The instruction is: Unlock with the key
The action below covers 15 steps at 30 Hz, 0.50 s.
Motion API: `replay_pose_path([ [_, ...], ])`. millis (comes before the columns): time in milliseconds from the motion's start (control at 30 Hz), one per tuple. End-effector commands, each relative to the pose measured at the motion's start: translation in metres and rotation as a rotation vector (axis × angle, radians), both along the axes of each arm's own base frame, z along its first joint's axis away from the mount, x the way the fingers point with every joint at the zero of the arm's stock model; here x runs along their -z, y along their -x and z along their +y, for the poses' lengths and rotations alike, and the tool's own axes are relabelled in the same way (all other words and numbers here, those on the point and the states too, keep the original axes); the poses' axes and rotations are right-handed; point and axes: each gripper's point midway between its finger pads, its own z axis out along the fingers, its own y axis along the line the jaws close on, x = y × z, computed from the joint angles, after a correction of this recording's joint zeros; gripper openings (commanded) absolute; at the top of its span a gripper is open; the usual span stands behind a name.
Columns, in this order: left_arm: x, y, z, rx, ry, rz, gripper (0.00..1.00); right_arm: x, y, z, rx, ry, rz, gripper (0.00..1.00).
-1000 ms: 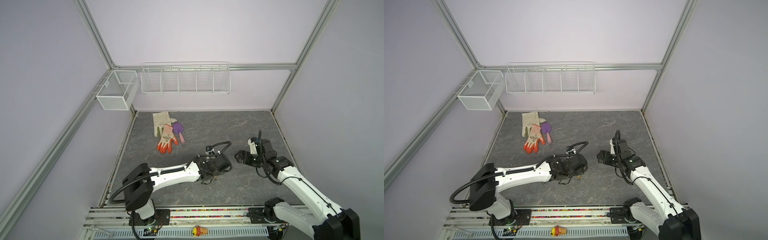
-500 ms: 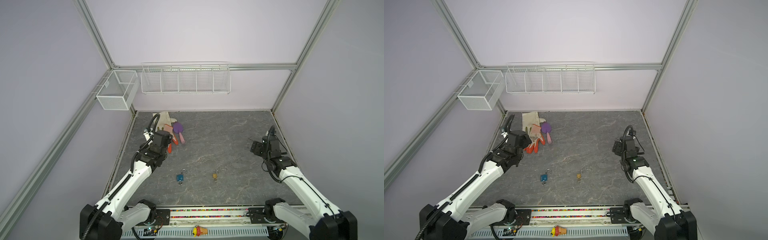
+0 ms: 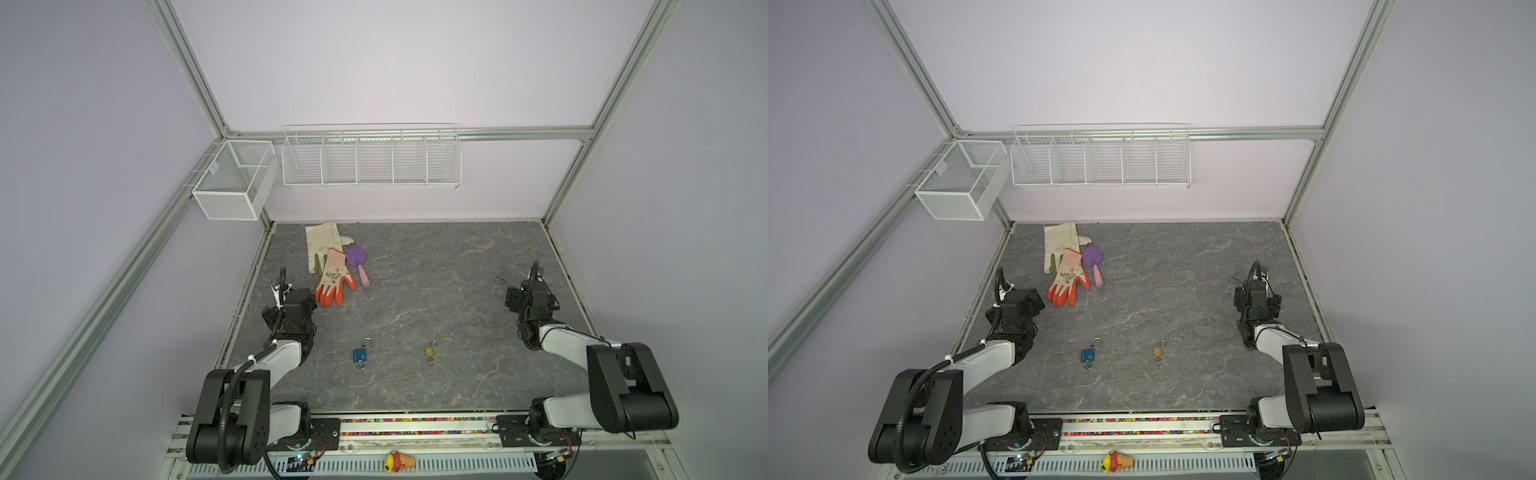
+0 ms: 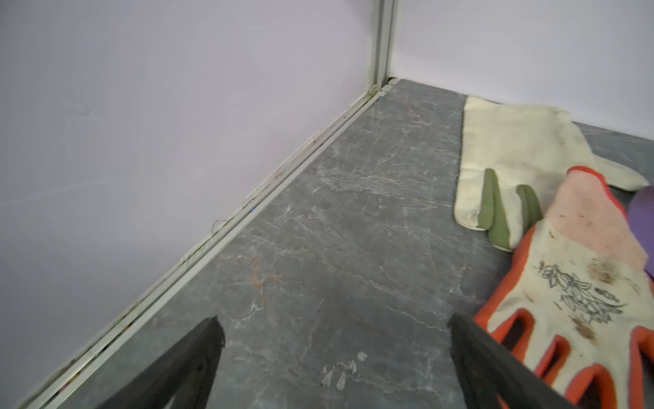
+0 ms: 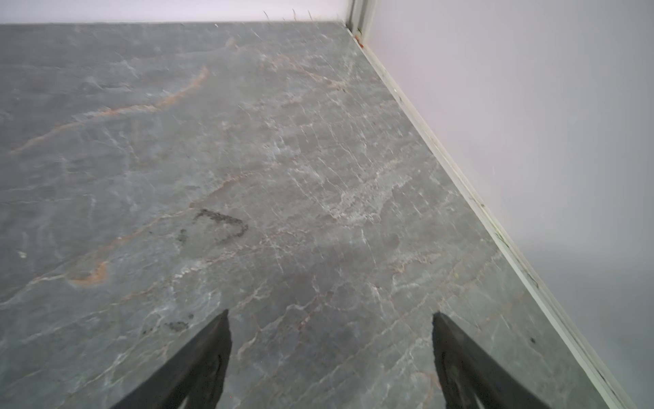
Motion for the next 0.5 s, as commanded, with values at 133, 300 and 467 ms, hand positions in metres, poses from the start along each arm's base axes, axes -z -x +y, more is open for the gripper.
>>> replay_pose_path([
  [133, -0.013, -0.033, -0.031, 0.220, -0.050, -0.177, 0.99, -0.008, -0.017, 0.033, -0.268, -0.024, -0.194, 0.89],
  [300, -0.004, -0.044, -0.024, 0.164, -0.021, -0.080, 0.99, -0.003, -0.024, 0.026, -0.231, -0.024, -0.163, 0.89],
  [467, -0.005, -0.043, -0.024, 0.173, -0.037, -0.113, 0.99, -0.003, -0.023, 0.028, -0.233, -0.020, -0.153, 0.89],
])
